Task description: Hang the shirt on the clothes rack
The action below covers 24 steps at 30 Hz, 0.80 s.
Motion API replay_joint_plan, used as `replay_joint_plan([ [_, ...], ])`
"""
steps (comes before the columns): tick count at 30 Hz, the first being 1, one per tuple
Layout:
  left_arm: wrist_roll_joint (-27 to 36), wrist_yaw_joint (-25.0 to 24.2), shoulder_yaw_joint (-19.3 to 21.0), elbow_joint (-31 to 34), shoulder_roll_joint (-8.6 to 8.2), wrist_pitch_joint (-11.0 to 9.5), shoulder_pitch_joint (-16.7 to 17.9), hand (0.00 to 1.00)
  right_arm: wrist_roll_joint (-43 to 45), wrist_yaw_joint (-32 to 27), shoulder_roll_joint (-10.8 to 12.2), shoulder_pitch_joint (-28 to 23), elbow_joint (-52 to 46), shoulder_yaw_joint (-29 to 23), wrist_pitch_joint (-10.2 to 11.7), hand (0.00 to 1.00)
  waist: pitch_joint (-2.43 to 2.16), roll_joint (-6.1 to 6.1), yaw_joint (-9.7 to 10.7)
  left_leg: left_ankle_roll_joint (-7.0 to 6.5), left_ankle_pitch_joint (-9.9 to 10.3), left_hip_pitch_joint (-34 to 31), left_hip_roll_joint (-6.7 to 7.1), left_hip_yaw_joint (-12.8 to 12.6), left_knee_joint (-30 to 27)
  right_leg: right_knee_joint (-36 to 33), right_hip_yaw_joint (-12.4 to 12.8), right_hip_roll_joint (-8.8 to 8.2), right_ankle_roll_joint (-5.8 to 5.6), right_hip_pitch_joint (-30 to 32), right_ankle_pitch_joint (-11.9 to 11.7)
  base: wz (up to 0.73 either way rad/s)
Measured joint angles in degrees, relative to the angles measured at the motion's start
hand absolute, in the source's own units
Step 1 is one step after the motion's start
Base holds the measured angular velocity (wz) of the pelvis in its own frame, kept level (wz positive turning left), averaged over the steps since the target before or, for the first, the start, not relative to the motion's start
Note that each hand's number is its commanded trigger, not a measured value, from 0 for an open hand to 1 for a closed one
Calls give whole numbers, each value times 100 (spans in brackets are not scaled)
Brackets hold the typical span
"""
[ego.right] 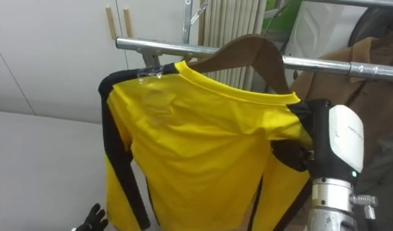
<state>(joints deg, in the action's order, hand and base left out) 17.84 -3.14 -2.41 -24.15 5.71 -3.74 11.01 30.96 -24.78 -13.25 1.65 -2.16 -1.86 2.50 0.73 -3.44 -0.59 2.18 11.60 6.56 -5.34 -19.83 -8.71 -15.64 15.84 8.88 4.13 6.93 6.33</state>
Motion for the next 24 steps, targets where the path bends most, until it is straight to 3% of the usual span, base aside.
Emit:
replay_joint_plan([
  [9,-226,-227,224,-744,2,13,48,0,-595,544,-66,225,115,-193,-135,100,-9,-13,-13,0,0,-1,-4,21,4,16,-31,2,3,6,0,0],
  [18,-243,-421,231,-733,-36,127,102,0,-826,1237,-301,498,135,-193,-403,100,-22,-63,-95,0,0,6,-5,48,0,-17,-47,1,15,1,5,0],
  [24,-513,-418,279,-708,-50,216,38,0,-811,1787,-509,727,374,-192,-556,100,-22,-188,-142,0,0,-11,-3,98,-3,-18,-82,-7,13,8,6,3],
])
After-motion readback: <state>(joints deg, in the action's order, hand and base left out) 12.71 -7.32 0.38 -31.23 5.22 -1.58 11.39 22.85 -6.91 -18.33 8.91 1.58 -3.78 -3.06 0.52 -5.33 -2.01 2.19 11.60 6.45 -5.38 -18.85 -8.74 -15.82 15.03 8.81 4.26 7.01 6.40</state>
